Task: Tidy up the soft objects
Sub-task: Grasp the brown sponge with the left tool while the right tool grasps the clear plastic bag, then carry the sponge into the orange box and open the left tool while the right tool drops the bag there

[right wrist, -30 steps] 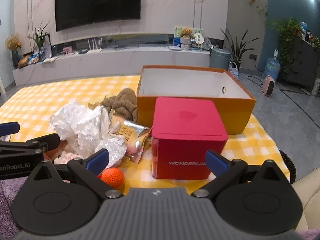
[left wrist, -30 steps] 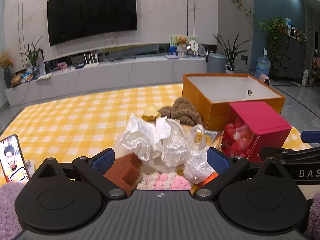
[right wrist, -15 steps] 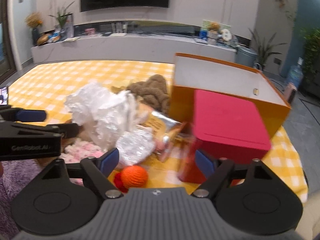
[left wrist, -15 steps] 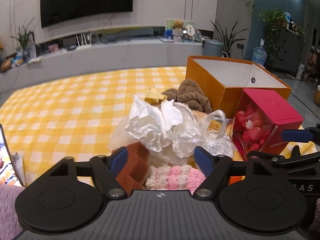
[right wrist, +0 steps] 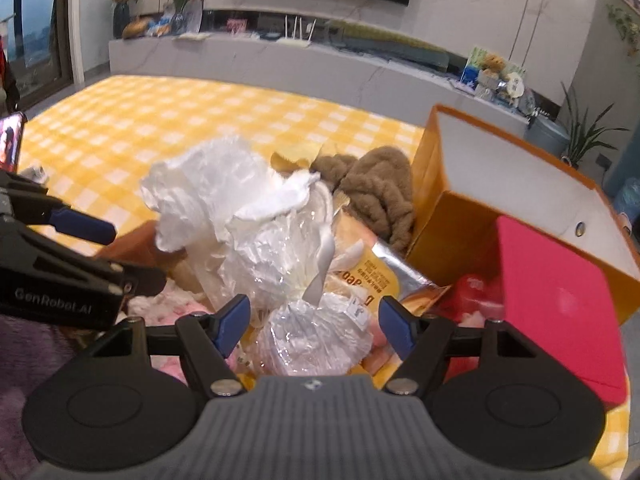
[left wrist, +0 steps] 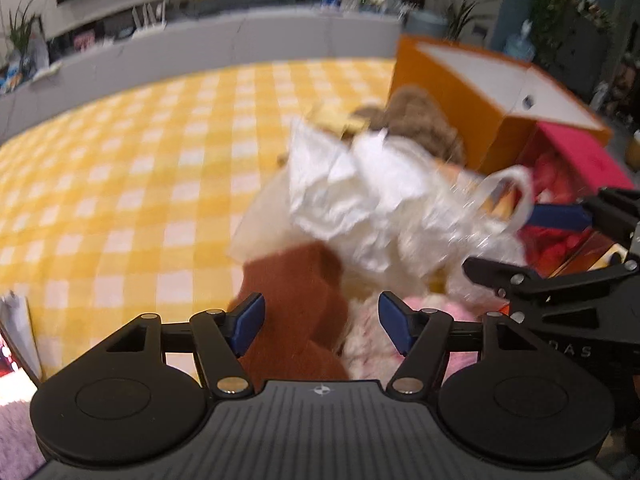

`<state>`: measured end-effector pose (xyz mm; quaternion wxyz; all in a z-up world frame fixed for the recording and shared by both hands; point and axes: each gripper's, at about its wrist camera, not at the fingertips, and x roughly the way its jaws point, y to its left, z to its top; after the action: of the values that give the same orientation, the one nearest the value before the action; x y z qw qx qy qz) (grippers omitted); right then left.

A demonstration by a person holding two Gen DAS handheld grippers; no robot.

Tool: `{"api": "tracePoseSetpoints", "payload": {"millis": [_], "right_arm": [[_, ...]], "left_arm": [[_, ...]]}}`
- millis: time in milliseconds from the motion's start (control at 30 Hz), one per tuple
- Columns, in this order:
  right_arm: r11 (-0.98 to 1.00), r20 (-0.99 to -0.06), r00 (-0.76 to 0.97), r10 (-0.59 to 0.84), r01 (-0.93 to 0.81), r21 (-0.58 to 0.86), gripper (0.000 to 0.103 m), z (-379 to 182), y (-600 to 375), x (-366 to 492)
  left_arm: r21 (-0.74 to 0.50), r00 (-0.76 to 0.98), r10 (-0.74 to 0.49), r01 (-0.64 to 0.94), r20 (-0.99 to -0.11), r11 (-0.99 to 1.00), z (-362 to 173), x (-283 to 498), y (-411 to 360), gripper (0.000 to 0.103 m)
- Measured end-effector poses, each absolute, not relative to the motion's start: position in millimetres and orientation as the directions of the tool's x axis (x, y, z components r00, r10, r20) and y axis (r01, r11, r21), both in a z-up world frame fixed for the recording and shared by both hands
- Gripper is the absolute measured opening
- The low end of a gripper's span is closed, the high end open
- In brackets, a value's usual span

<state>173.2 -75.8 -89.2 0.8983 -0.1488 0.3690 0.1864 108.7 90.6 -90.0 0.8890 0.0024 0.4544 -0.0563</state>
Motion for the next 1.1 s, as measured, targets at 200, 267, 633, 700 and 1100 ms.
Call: {"api": "tracePoseSetpoints", "payload": {"millis": [200,267,633,700,1100], "right_arm": [[0.884,-0.742,0.631,0.227,-0.452,-0.115,0.076,-104.9,-75.7,184.3],[0.887,-0.746,0.624,0.231,-0.451,-0.102,0.076,-108.8,-76.2,187.2],[0.884,-0.715,0.643,0.274,-0.461,-0.076,0.057,-96.3,-83.4,179.5],[0.887,-0.701,0.656,0.281,-0.457,-0.071,0.056,-90.0,-86.6,176.7],[0.913,-0.576,0.752,0.319,-0.406,-0.025,0.056,-35.2,-110.2,149.2]], "left_arm": [[-0.002,0.559,-0.053,0.091,-0.828,0.996,-102.3,118.6,83.9,0.086],[0.007,0.557,-0.04,0.082,-0.829,0.997,-103.8,121.7,84.8,0.088],[0.074,0.621,0.024,0.055,-0.784,0.996,-82.4,106.9,86.2,0.05],[0.098,0.649,0.034,0.063,-0.76,0.993,-73.0,101.9,83.1,0.047],[0.15,0.786,0.071,0.027,-0.614,0.988,-9.9,68.6,68.2,0.045]]}}
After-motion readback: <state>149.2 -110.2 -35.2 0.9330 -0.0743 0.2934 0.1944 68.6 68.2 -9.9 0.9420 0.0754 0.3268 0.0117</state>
